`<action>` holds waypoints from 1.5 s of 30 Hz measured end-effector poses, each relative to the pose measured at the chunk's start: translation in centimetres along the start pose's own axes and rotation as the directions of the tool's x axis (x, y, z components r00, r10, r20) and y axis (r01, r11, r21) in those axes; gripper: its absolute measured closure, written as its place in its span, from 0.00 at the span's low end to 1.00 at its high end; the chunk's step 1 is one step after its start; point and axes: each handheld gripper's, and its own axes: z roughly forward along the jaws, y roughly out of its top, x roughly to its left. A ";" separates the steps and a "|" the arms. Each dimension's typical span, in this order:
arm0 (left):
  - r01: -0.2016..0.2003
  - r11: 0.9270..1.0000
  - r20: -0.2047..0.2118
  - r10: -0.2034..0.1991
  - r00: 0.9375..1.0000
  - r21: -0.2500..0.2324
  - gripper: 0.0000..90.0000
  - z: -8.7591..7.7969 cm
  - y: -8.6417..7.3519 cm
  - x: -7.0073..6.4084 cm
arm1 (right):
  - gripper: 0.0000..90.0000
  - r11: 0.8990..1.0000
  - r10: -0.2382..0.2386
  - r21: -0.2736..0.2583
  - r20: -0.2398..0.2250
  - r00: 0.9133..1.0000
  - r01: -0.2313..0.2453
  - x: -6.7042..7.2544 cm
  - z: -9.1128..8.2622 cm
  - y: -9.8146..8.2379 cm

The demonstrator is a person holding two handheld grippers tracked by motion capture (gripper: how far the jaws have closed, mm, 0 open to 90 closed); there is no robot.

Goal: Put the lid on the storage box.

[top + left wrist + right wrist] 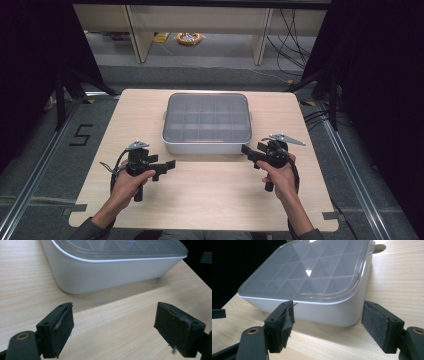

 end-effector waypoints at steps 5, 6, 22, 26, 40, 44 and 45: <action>-0.008 1.000 0.013 0.008 1.000 -0.001 0.17 -0.3 -1.2 -0.3 | 0.26 0.999 -0.036 0.009 -0.002 0.999 0.036 0.3 0.1 -0.8; -0.015 1.000 0.011 0.015 1.000 0.000 0.17 -0.4 -1.3 -0.3 | 0.25 1.000 -0.023 0.011 -0.008 1.000 0.023 0.6 0.0 -1.0; -0.035 0.999 0.022 0.034 0.999 0.004 0.17 -0.9 -3.3 -0.9 | 0.20 0.994 -0.105 0.006 -0.022 0.994 0.105 1.0 -0.8 -3.3; -0.050 0.999 0.026 0.050 0.998 0.013 0.17 -1.1 -3.8 -1.1 | 0.19 0.995 -0.096 0.020 -0.015 0.995 0.096 1.1 -1.1 -4.0; -0.090 0.995 0.045 0.088 0.995 0.031 0.17 -1.9 -5.4 -2.1 | 0.19 0.990 -0.132 0.050 -0.032 0.991 0.134 1.6 -2.6 -6.0; -0.104 0.994 0.053 0.102 0.993 0.042 0.17 -2.1 -5.9 -2.3 | 0.19 0.989 -0.143 0.031 -0.053 0.988 0.144 1.8 -2.9 -6.7; -0.105 0.994 0.049 0.102 0.994 0.042 0.17 -2.1 -6.0 -2.3 | 0.19 0.987 -0.152 0.050 -0.055 0.987 0.155 1.9 -3.1 -6.8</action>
